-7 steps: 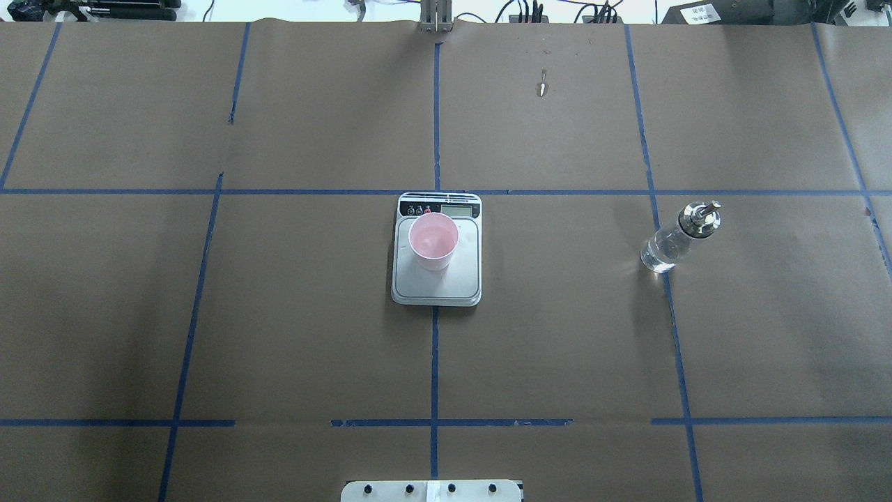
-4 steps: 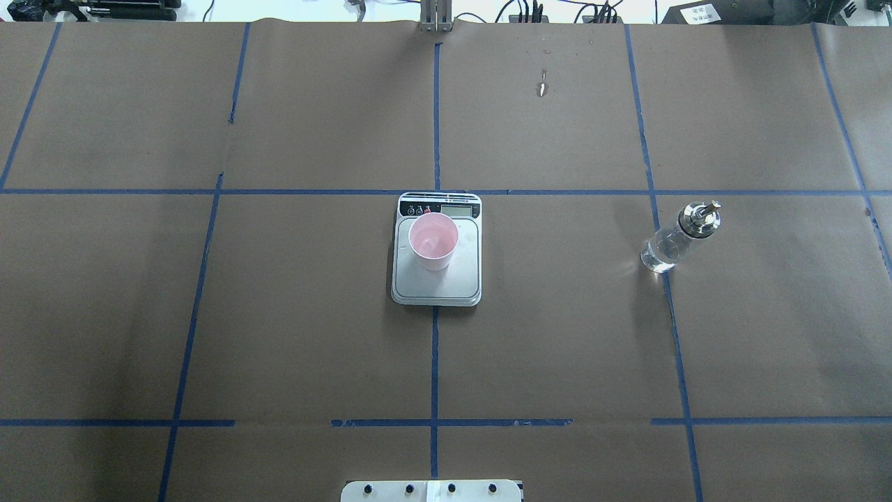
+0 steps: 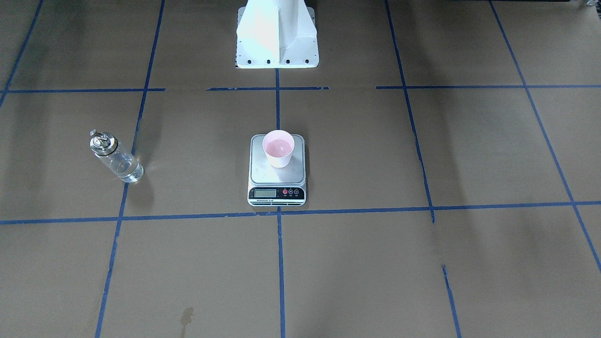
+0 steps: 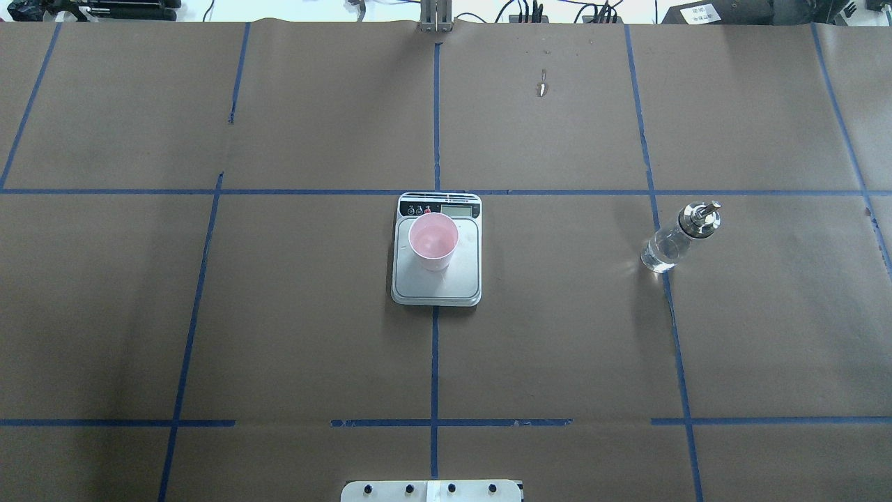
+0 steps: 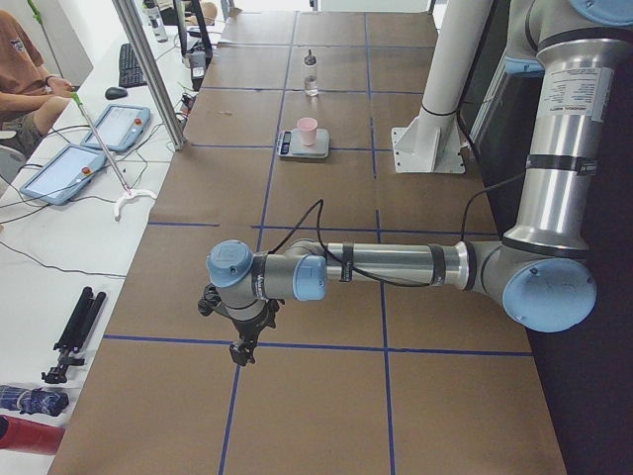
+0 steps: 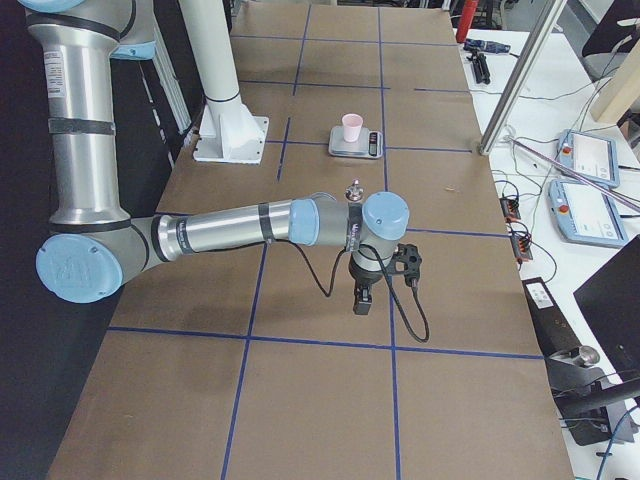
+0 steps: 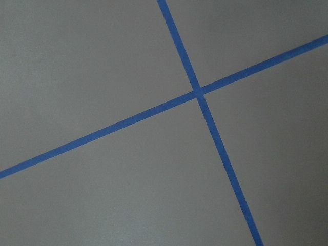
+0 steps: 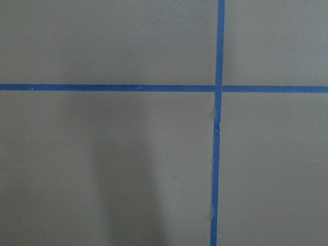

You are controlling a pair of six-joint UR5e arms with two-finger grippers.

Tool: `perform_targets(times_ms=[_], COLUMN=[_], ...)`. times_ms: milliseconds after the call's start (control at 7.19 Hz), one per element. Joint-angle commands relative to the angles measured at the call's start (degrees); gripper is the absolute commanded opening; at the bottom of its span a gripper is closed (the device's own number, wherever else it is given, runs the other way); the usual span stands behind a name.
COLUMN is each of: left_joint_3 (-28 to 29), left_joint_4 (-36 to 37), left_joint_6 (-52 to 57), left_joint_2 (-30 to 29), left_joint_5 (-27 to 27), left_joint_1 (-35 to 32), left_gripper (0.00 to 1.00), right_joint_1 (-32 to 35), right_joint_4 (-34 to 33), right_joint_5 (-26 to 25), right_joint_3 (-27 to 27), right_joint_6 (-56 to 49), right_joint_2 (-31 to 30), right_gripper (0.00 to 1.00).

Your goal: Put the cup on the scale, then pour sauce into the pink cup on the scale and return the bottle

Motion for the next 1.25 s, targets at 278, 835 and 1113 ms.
perform_targets(times_ms=[278,835,1113], left_joint_3=[-0.8,-0.53,-0.54], left_joint_4=[0.1,-0.07,-0.34], left_joint_6=[0.0,-8.89,-15.72], left_joint_2=[0.11,0.81,1.07], left_joint_5=[0.02,-1.98,-3.67], left_joint_1=[-0.52,-0.62,-0.61], left_gripper=[1.0,1.0,1.0], right_joint_1=[0.0,0.09,0.18], right_joint_4=[9.72,10.8,10.8], right_joint_5=[-0.37,-0.37,-0.37], right_joint_3=[-7.01,-7.72,-7.72], right_joint_6=[0.18,0.35,0.35], right_joint_2=[0.03,-0.32,0.12], right_gripper=[1.0,1.0,1.0])
